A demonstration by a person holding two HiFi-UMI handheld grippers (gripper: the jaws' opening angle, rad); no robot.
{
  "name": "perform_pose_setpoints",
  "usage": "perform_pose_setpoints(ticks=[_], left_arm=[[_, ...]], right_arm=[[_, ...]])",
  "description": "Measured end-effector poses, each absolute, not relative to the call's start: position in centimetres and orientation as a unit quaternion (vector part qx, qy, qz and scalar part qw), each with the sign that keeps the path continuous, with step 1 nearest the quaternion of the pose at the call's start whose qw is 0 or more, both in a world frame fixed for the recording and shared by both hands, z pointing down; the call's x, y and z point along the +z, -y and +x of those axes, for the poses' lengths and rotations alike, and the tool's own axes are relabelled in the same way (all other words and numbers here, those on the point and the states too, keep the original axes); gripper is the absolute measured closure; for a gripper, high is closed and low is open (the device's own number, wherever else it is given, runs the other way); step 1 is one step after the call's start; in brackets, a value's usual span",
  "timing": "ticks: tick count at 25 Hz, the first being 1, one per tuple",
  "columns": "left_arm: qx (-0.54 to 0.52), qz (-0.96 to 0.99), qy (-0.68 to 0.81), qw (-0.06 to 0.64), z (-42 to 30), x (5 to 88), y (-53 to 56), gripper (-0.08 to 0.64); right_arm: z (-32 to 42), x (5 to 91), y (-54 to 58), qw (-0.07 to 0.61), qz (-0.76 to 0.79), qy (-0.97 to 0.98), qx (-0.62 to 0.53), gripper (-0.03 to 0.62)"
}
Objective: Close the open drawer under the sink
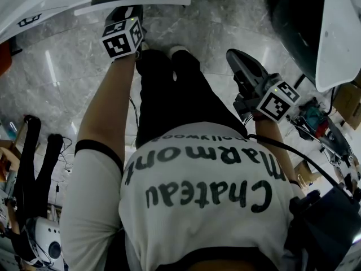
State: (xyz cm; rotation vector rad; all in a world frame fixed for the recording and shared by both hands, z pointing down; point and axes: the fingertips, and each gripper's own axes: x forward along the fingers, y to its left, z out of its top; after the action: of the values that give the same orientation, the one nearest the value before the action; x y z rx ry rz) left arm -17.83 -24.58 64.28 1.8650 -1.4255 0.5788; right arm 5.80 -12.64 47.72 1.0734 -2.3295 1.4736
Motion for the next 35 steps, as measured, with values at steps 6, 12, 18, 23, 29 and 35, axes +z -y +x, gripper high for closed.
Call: perform_pose_setpoints(ticks=[6, 12, 18, 23, 29, 35], left_arm=[[0.216, 0.724, 0.553, 0.351, -17.7, 64.2, 25.0, 0.419], [0.209, 0.725, 0.556, 0.349, -17.5, 64.1, 25.5, 0.419], [0.207, 0.725, 0.558, 0.347, -17.6, 63.9, 26.2, 0.419], [0.203, 0.725, 0.562, 0.342, -17.7, 63.8, 27.4, 0.419], [0.197, 0.728, 0.563, 0.338, -17.7, 63.6, 28.0, 0.419], [0.190, 0.730, 0.563, 0.338, -17.2, 63.6, 29.2, 0.419]], right_arm=[[5.9, 48.1, 12.4, 0.093, 0.359, 0.781, 0.502, 0.580], [5.9, 48.3, 12.1, 0.091, 0.356, 0.782, 0.503, 0.580], [6.0, 48.3, 11.9, 0.092, 0.358, 0.782, 0.503, 0.580], [6.1, 48.5, 12.1, 0.090, 0.360, 0.780, 0.504, 0.580], [6.2, 48.4, 12.3, 0.091, 0.364, 0.777, 0.506, 0.580], [6.3, 48.8, 12.0, 0.091, 0.361, 0.777, 0.508, 0.580]])
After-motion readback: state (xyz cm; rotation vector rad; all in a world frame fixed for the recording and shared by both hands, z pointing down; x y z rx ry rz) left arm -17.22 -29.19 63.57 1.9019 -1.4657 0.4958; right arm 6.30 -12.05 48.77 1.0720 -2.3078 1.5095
